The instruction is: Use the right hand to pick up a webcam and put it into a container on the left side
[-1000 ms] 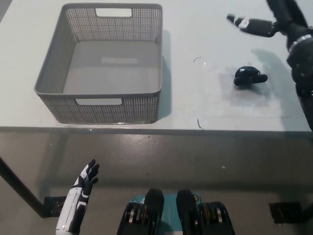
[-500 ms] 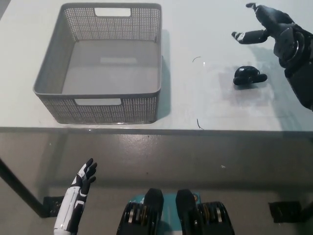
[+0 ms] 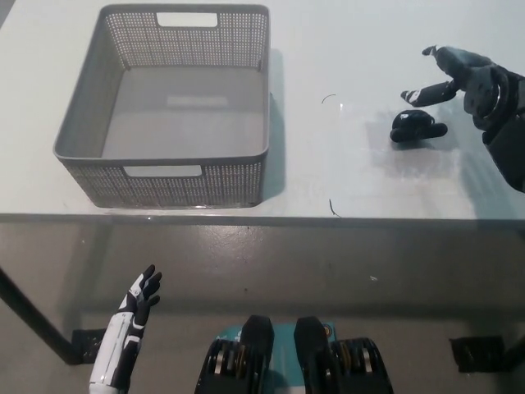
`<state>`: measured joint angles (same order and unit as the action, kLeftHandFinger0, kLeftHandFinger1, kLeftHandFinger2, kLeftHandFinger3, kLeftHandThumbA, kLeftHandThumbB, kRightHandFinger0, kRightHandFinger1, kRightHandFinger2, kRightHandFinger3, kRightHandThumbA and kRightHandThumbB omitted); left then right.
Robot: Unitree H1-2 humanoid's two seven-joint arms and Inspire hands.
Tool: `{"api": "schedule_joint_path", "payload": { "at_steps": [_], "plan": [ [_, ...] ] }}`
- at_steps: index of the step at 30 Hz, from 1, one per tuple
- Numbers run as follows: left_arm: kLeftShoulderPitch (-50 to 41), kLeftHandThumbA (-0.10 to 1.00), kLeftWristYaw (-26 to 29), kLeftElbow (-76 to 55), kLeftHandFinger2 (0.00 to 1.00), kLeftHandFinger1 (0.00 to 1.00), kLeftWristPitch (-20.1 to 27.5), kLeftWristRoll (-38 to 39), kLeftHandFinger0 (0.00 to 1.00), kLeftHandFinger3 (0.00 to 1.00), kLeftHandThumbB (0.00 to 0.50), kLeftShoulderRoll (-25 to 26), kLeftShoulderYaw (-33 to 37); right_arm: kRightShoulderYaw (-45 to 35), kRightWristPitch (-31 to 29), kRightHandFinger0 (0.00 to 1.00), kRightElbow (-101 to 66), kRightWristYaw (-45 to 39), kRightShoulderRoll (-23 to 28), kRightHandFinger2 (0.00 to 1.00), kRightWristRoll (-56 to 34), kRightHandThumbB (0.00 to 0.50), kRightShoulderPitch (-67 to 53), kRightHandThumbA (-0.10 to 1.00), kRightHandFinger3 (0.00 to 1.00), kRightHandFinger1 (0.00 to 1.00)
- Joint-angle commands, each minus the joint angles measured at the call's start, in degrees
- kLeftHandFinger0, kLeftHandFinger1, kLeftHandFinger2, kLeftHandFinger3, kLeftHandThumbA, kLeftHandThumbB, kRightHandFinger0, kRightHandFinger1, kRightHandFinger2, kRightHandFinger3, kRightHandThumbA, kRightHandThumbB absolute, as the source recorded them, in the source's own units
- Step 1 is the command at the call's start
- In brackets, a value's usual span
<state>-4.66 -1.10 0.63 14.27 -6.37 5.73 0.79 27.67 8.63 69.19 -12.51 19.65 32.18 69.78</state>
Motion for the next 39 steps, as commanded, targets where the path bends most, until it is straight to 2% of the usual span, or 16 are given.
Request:
{"api": "schedule_joint_path", "payload": {
  "at_steps": [1, 7, 16, 19, 22, 28, 31, 39],
  "plan": [
    [1.65, 1.00, -0.35, -0.48, 1.00, 1.00, -0.16, 0.82, 1.00, 1.00, 0.129, 0.52, -0.27, -0.45, -1.45, 1.00, 0.74, -4.66, 0.45, 1.00, -1.14, 0.500, 6.11, 0.64, 1.00, 1.00],
    [1.71, 1.00, -0.54, -0.10, 1.00, 1.00, 0.29, 1.13, 1.00, 1.00, 0.120, 0.74, -0.27, -1.04, -1.46, 1.00, 2.35, -6.96, -0.68, 1.00, -1.97, 0.500, 6.27, 0.60, 1.00, 1.00],
    [2.38, 1.00, -0.39, 0.12, 1.00, 1.00, -0.28, 0.54, 1.00, 1.00, 0.097, 0.79, -0.26, -1.38, -1.84, 1.00, 2.83, -7.35, -1.68, 1.00, -2.66, 0.500, 6.31, 0.63, 1.00, 1.00],
    [3.04, 1.00, -0.52, 0.42, 1.00, 1.00, 0.13, 0.72, 1.00, 1.00, 0.097, 0.96, -0.30, -1.43, -2.02, 1.00, 3.06, -6.96, -1.89, 1.00, -2.63, 0.500, 6.45, 0.60, 1.00, 1.00],
    [3.00, 1.00, -0.54, 0.14, 1.00, 1.00, -0.23, 0.82, 1.00, 1.00, 0.099, 0.85, -0.32, -0.35, -2.70, 1.00, 3.34, -6.48, -2.29, 1.00, -1.60, 0.500, 6.12, 0.64, 1.00, 1.00],
    [3.53, 1.00, -0.70, 0.05, 1.00, 1.00, -0.57, 0.72, 1.00, 1.00, 0.099, 1.10, -0.33, -0.14, -3.07, 1.00, 4.04, -7.59, -2.72, 1.00, -1.92, 0.500, 6.01, 0.64, 1.00, 1.00],
    [3.61, 1.00, -0.59, 0.18, 1.00, 1.00, -0.54, 0.73, 1.00, 1.00, 0.103, 1.07, -0.38, -0.21, -2.93, 1.00, 4.38, -7.58, -2.97, 1.00, -2.00, 0.500, 5.77, 0.60, 1.00, 1.00],
    [3.59, 1.00, -0.44, 0.50, 1.00, 1.00, 0.09, 0.89, 1.00, 1.00, 0.111, 1.05, -0.61, 2.93, -1.40, 1.00, 6.41, -7.31, -4.15, 1.00, 0.56, 0.500, 5.78, 0.59, 1.00, 1.00]
  ]
}}
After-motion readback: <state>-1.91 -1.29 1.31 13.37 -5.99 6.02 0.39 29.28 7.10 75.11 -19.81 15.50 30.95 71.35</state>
